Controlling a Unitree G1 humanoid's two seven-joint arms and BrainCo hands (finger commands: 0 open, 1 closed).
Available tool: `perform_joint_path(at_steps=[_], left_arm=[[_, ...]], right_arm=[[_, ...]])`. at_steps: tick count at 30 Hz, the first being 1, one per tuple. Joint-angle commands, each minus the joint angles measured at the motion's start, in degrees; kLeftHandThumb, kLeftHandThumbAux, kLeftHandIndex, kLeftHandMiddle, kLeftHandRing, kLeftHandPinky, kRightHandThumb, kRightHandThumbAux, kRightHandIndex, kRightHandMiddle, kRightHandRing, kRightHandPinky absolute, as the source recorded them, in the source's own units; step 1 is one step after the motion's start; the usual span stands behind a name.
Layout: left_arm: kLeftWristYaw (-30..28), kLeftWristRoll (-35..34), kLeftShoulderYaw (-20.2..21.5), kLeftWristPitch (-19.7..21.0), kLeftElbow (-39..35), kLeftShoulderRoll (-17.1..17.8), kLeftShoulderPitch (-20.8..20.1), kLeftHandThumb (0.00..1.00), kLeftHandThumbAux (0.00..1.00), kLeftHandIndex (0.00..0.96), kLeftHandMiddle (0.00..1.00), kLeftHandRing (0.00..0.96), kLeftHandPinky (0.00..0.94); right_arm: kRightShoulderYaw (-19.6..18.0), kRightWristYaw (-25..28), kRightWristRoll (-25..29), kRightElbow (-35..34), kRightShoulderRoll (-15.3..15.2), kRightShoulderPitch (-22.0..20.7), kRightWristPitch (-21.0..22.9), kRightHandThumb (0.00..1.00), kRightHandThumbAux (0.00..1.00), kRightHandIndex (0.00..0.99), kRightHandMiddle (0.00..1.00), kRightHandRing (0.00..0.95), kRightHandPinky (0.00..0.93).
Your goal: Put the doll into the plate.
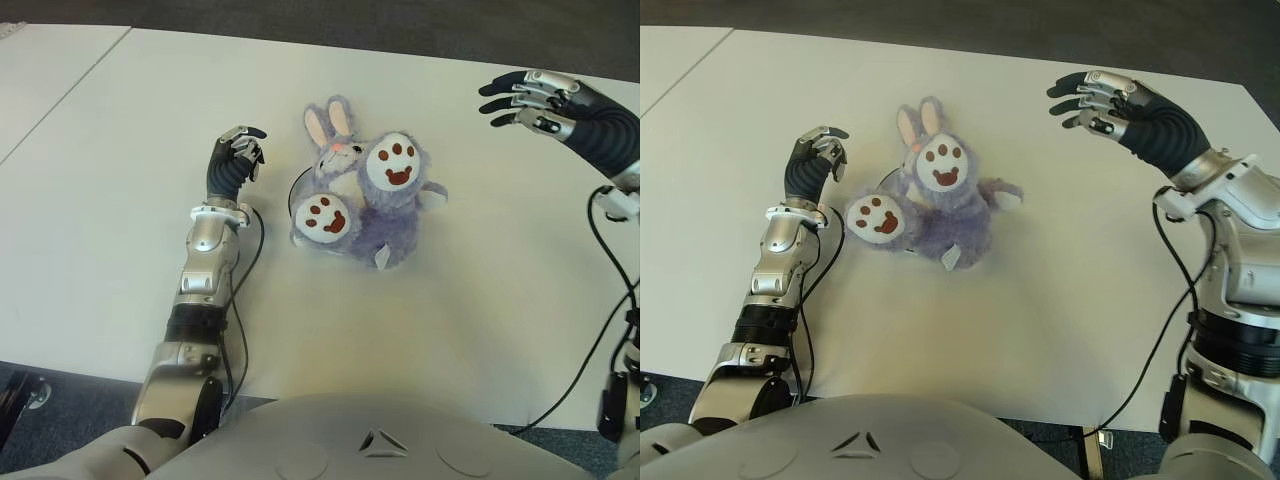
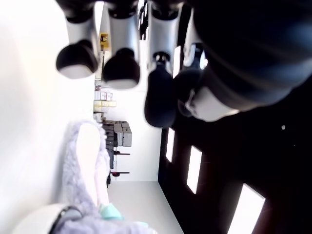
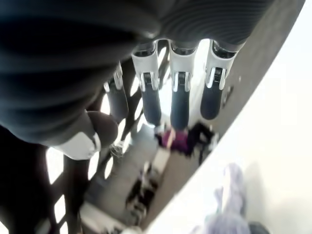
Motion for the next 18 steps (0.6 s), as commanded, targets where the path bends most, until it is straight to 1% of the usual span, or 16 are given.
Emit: perform_joint_path(at_steps=[1, 4, 8, 10, 13, 18], left_arm=[[-0.32, -0.07, -0.53, 1.07, 3.03, -2.51, 4.22, 0.712, 0.703, 0.444, 0.845, 0.852, 0.858], [-0.51, -0.27, -0.42, 1.06, 3.3, -2.45, 4.06, 0.713, 0.703, 0.444, 0.845, 0.853, 0.858], [-0.57, -0.39, -0.35, 0.85, 3.56, -2.51, 3.94, 0.713, 0.703, 0.444, 0.844, 0.852, 0.857], [-0.49, -0.31, -0.31, 0.74, 3.69, -2.56, 3.88, 0.713, 0.703, 0.444, 0.843, 0.852, 0.858], [-0.16, -0.07, -0.22, 0.64, 3.89, -2.64, 3.78, 0.713, 0.703, 0.444, 0.843, 0.853, 0.86], [0.34, 0.29, -0.1, 0.42, 4.3, -2.68, 3.5, 0.714, 0.703, 0.444, 0.844, 0.855, 0.861]], right_arm=[[2.8, -18.51, -7.02, 14.97, 13.11, -3.44, 1.14, 0.708, 0.721, 0.42, 0.417, 0.444, 0.46], [2.28, -20.67, -7.51, 16.22, 14.49, -4.14, -0.21, 0.708, 0.722, 0.424, 0.433, 0.456, 0.469], [1.9, -24.69, -8.77, 19.02, 16.96, -5.64, -3.19, 0.707, 0.722, 0.426, 0.46, 0.479, 0.489], [1.88, -26.06, -9.35, 20.19, 17.83, -6.25, -4.46, 0.707, 0.721, 0.427, 0.487, 0.506, 0.519], [1.8, -28.24, -10.2, 22.36, 19.3, -7.05, -7.02, 0.707, 0.72, 0.429, 0.512, 0.532, 0.548], [1.98, -30.77, -11.66, 26.95, 20.83, -8.39, -11.63, 0.707, 0.719, 0.431, 0.542, 0.563, 0.57]])
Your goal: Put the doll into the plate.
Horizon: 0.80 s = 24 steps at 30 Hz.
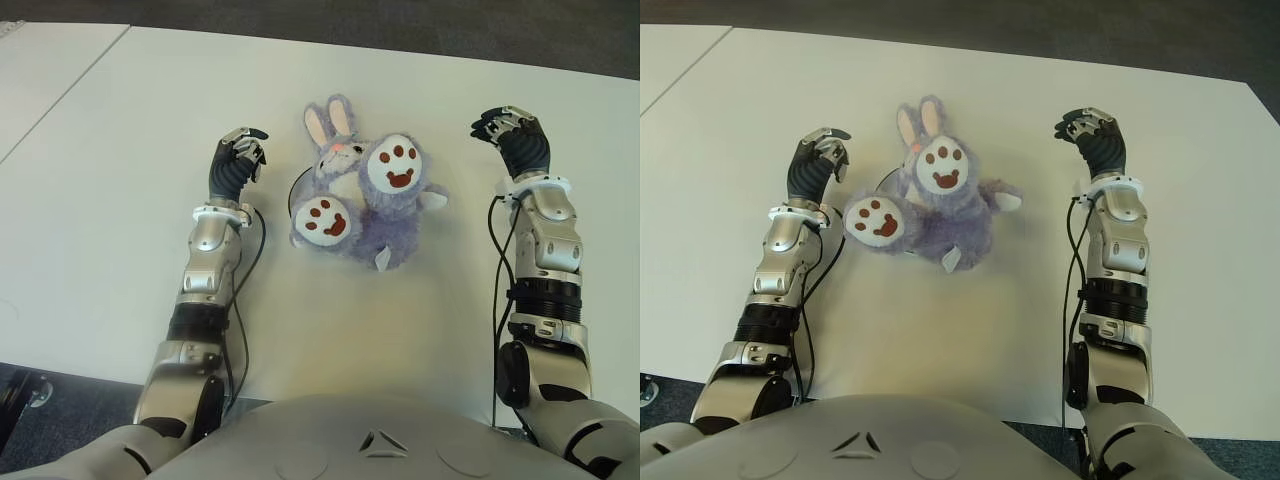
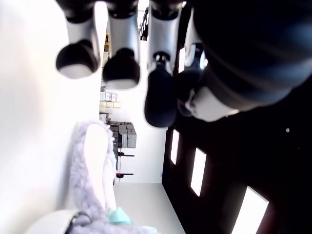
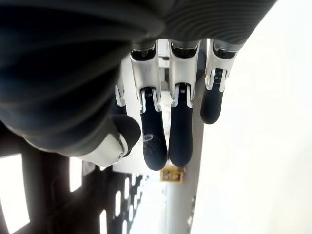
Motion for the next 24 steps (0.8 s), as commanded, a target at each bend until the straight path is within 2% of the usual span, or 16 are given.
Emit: perform_joint_path(at_steps=[1, 8, 14, 18, 24], left_arm=[[0.39, 0.43, -0.13, 0.25, 2.71, -2.17, 3.38, 0.714, 0.703, 0.444, 0.844, 0.855, 0.859], [0.09, 0.35, 0.03, 0.19, 2.92, -2.09, 3.16, 0.713, 0.703, 0.444, 0.844, 0.854, 0.859], [-0.11, 0.35, 0.2, -0.2, 3.85, -1.99, 2.59, 0.713, 0.703, 0.444, 0.846, 0.857, 0.864], [-0.08, 0.42, 0.2, -0.79, 4.52, -2.16, 2.3, 0.713, 0.703, 0.444, 0.847, 0.858, 0.864], [-0.12, -0.01, 0.56, -1.32, 4.89, -2.26, 1.96, 0.714, 0.703, 0.444, 0.847, 0.859, 0.866]], right_arm=[[-0.11, -2.45, -1.32, 4.57, 1.41, -1.79, -4.69, 0.707, 0.718, 0.431, 0.548, 0.569, 0.574], [0.18, -4.6, -2.3, 11.42, 2.4, -3.99, -10.55, 0.709, 0.716, 0.433, 0.568, 0.583, 0.579], [0.56, -6.82, -3.0, 19.22, 3.44, -8.0, -14.6, 0.711, 0.715, 0.435, 0.588, 0.601, 0.603], [0.63, -8.1, -3.26, 22.6, 4.16, -9.65, -16.65, 0.711, 0.715, 0.436, 0.607, 0.62, 0.625], [1.08, -12.59, -3.77, 23.8, 7.5, -10.15, -17.54, 0.712, 0.715, 0.437, 0.64, 0.651, 0.657]])
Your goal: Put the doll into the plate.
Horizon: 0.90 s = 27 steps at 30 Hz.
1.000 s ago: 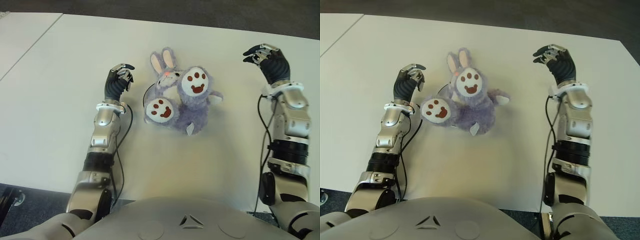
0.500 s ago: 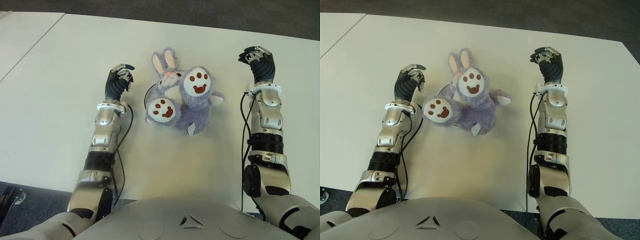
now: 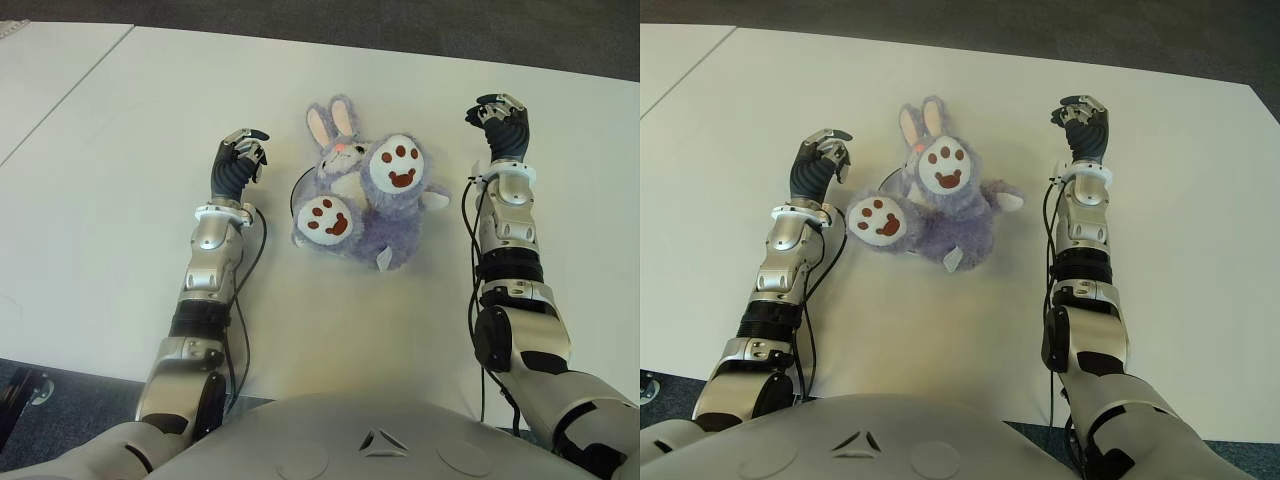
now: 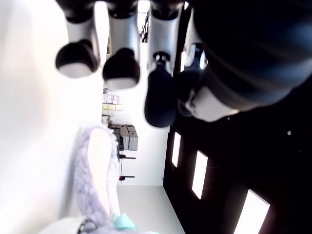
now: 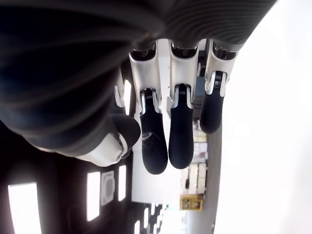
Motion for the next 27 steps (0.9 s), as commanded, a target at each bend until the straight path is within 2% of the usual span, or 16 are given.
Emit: perform_joint_path(at_steps=[1, 11, 27], left_arm=[[-0.05, -0.03, 0.2, -0.41, 2.47, -1.98, 3.14, 0.714, 0.703, 0.444, 0.847, 0.86, 0.866], [0.71, -0.05, 1.13, -0.91, 3.02, -2.24, 2.45, 0.714, 0.702, 0.444, 0.846, 0.859, 0.864], [-0.35, 0.04, 1.81, -1.08, 3.75, -1.98, 1.21, 0.714, 0.703, 0.444, 0.853, 0.861, 0.866]], right_arm=[[0.53, -2.99, -0.58, 1.09, 2.97, 0.13, -0.85, 0.712, 0.715, 0.437, 0.647, 0.659, 0.661], [0.44, -6.58, -0.9, 3.02, 6.07, 3.11, -1.3, 0.711, 0.716, 0.439, 0.692, 0.701, 0.66], [0.58, -8.24, -0.43, 5.68, 7.93, 3.32, -0.7, 0.713, 0.716, 0.44, 0.717, 0.725, 0.661]])
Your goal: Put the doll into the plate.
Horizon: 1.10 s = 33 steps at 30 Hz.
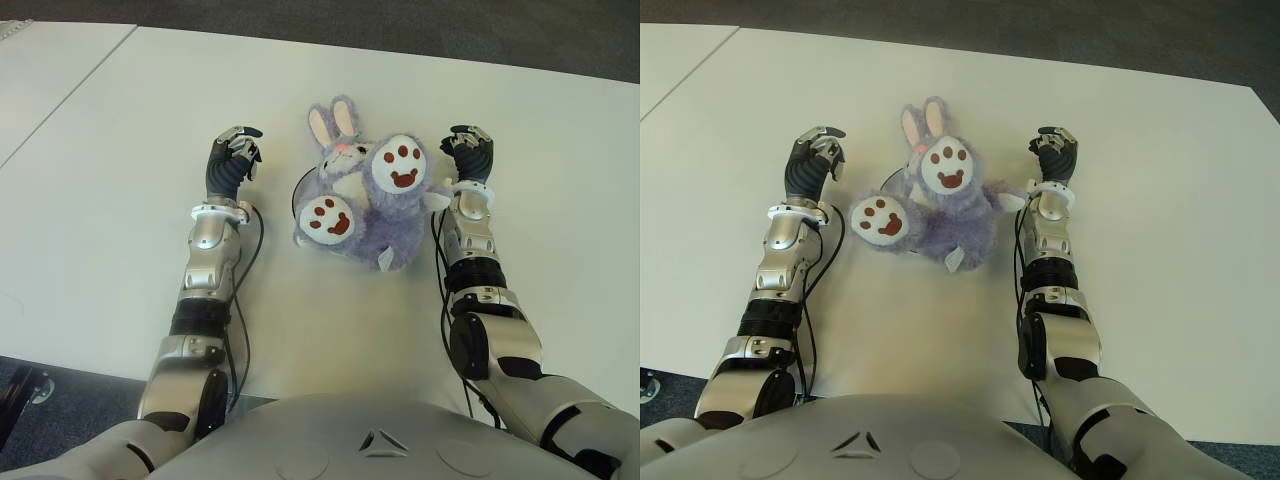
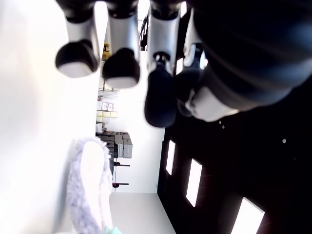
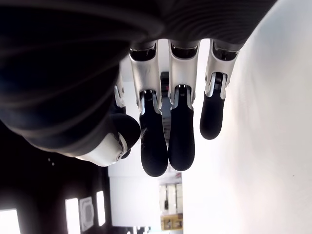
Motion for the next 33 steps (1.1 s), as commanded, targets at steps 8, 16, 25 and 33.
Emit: perform_joint_path(at_steps=[8, 16, 25, 33], left_arm=[[-0.23, 0.29, -0.2, 0.54, 3.64, -1.19, 0.54, 0.713, 0.703, 0.444, 0.856, 0.863, 0.867], [-0.13, 0.62, -0.15, 0.85, 6.04, -0.9, -2.03, 0.713, 0.703, 0.444, 0.856, 0.862, 0.863], [-0.61, 0.11, 1.1, 0.02, 12.16, 0.07, -7.87, 0.714, 0.703, 0.444, 0.854, 0.865, 0.86], [-1.34, 0.27, 1.58, 0.0, 16.46, 1.13, -12.2, 0.709, 0.705, 0.443, 0.857, 0.866, 0.851]], right_arm=[[-0.05, -1.01, -0.15, 1.87, 0.75, 0.72, -0.34, 0.715, 0.716, 0.44, 0.743, 0.752, 0.683], [-0.08, -1.12, -0.19, 0.43, 0.34, 1.17, -0.53, 0.717, 0.716, 0.441, 0.765, 0.774, 0.692], [0.92, -0.91, -1.09, -12.28, 0.73, 8.66, 3.05, 0.716, 0.715, 0.442, 0.77, 0.776, 0.681], [1.18, -0.39, -0.48, -17.42, 0.94, 10.56, 6.67, 0.717, 0.715, 0.441, 0.774, 0.778, 0.701]])
